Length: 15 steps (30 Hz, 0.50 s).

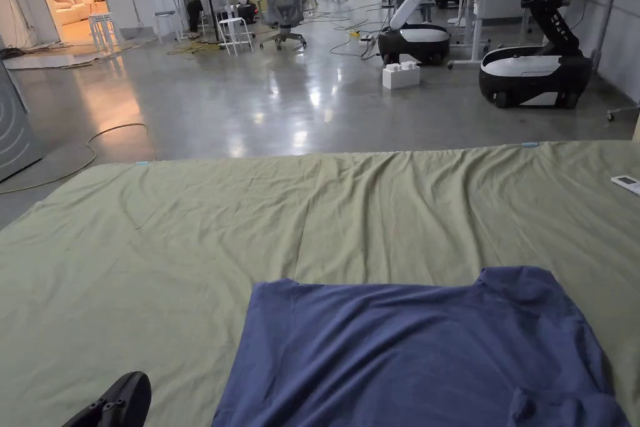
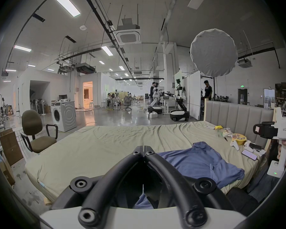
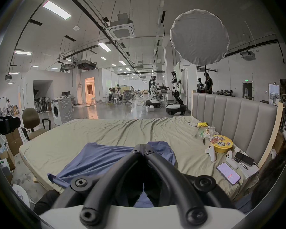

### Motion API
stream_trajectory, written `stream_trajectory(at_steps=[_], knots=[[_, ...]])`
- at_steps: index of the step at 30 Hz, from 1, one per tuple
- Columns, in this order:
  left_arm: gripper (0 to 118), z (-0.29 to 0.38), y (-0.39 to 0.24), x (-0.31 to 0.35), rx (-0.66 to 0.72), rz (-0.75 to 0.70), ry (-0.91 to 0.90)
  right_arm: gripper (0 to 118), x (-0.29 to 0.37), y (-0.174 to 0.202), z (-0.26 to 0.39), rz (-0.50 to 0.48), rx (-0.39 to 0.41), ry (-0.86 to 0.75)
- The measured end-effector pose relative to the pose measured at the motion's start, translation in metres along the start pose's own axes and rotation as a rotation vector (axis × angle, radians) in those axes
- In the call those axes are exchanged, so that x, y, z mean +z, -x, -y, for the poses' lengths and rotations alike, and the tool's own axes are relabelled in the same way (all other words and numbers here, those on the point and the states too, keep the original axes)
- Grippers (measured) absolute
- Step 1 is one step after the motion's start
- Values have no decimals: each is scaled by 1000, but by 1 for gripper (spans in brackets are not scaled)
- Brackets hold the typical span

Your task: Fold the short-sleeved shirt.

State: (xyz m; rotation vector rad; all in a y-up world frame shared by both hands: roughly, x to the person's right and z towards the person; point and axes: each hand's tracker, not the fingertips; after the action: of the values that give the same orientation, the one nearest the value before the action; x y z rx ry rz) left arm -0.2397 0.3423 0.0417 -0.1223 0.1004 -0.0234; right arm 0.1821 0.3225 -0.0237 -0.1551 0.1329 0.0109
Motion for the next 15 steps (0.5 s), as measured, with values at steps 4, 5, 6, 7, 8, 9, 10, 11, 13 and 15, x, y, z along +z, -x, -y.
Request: stream_trajectory(at_steps=[4, 5, 6, 7, 8, 9, 10, 11, 13, 15], knots=[[0, 16, 12, -12, 4, 9, 31, 0, -2, -3, 5, -14, -34, 18], [0, 28, 22, -21, 28, 1, 76, 0, -2, -4, 7, -17, -38, 24], [0, 40, 31, -28, 55, -3, 101, 0, -1, -4, 8, -20, -40, 31], [0, 56, 43, -40, 80, -7, 129, 0, -1, -4, 11, -22, -41, 36], [4, 77, 53, -50, 127, 7, 213, 0, -1, -5, 13, -24, -44, 47], [18, 95, 63, -57, 149, 15, 263, 0, -2, -6, 15, -25, -47, 61], [48, 113, 70, -62, 149, 35, 295, 0, -3, -6, 17, -25, -51, 74], [74, 134, 76, -70, 145, 56, 330, 0, -4, -7, 20, -26, -55, 85], [90, 164, 83, -84, 150, 90, 428, 0, -8, -8, 24, -20, -68, 109], [90, 188, 85, -97, 178, 130, 470, 0, -12, -6, 23, -18, -79, 128]])
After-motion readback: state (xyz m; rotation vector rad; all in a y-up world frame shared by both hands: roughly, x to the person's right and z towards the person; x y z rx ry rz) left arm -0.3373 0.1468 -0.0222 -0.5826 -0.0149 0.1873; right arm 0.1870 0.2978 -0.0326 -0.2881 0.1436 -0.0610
